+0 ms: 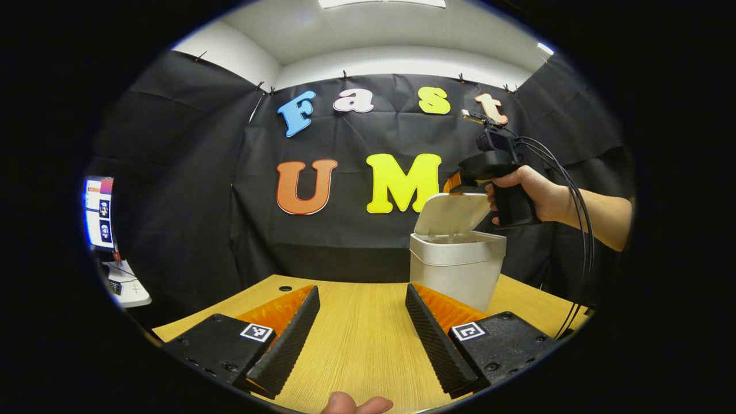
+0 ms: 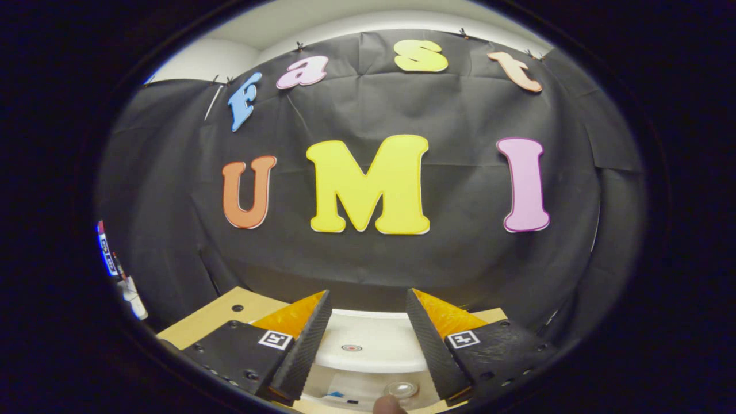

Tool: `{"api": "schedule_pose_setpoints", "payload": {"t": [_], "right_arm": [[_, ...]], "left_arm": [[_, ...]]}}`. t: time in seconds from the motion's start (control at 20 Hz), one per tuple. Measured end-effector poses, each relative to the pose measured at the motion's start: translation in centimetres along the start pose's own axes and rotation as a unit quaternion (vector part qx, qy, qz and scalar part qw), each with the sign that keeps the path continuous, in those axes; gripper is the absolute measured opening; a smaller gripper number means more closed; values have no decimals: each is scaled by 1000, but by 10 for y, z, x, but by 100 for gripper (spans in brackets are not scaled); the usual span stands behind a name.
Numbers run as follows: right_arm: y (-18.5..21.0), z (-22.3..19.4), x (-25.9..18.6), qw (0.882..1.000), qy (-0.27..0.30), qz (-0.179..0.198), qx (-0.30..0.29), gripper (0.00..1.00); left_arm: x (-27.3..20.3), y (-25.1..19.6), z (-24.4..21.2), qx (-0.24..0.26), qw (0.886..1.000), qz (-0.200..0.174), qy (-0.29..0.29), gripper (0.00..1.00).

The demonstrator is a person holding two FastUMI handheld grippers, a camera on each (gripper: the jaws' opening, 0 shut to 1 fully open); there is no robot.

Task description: Press the lid of the desktop garbage bin to open it, pick up the crumpled paper on the desktop and throw it into the bin, then pick up the pop can on the desktop and drop it into the bin, and finally close the garbage bin lid.

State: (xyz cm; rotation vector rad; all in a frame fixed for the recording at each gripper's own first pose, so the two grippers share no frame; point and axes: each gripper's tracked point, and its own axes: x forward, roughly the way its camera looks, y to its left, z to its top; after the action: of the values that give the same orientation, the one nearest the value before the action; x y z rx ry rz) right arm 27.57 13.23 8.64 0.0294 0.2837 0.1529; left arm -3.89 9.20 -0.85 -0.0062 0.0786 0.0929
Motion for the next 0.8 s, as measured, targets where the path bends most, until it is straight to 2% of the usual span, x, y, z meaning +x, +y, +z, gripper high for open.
{"api": "schedule_pose_setpoints", "payload": {"t": [0.15,0.35,0.8], "right_arm": [[-2,-30,-5,1000,24,8,2,87],[-4,-58,-12,999,52,17,2,86],[-5,-83,-21,998,52,22,-15,88]], "left_arm": [[0,-8,-5,-12,1000,-7,5,96],[2,-16,-9,-17,1000,-13,14,97],[2,-26,-20,-20,999,-18,22,97]]}}
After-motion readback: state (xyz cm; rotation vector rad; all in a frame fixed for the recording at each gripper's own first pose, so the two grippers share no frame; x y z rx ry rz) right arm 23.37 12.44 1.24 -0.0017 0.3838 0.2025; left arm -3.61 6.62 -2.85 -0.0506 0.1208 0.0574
